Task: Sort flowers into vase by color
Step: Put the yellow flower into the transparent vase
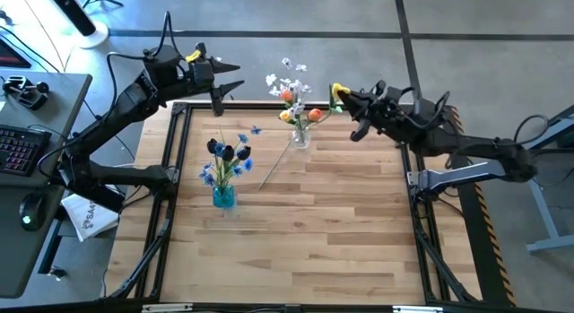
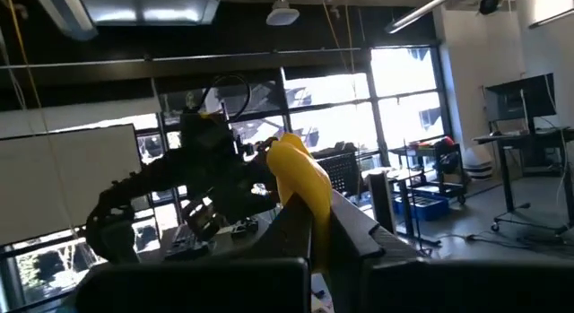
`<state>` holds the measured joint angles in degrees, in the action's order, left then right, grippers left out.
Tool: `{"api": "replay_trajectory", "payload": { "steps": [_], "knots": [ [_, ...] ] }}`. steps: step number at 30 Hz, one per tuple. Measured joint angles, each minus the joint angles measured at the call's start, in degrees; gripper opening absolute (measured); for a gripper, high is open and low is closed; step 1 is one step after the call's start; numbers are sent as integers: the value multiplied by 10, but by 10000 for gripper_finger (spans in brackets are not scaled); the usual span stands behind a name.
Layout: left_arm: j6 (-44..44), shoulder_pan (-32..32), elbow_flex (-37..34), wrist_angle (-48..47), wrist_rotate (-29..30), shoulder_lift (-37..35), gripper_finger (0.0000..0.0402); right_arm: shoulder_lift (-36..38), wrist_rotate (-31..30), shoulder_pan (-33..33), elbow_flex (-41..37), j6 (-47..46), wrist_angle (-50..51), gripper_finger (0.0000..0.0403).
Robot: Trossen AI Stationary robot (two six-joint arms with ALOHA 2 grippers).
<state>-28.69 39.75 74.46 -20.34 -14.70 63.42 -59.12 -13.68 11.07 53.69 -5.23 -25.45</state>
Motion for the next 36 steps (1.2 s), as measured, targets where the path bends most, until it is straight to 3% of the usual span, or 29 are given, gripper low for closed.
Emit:
{"api": "replay_trajectory", "payload": {
  "steps": [5, 15, 23, 28, 36],
  "knots": [
    [0, 0, 0, 0, 0, 0, 168, -27, 33, 17, 0, 13, -40, 1],
    [0, 0, 0, 0, 0, 0, 168, -85, 35, 19, 0, -3, -45, 1],
    [0, 0, 0, 0, 0, 0, 168, -129, 30, 44, 0, -43, -41, 36],
    [0, 0, 0, 0, 0, 0, 168, -145, 63, 63, 0, -97, -41, 99],
    [1, 0, 0, 0, 0, 0, 168, -143, 107, 67, 0, -100, -32, 261]
  ]
}}
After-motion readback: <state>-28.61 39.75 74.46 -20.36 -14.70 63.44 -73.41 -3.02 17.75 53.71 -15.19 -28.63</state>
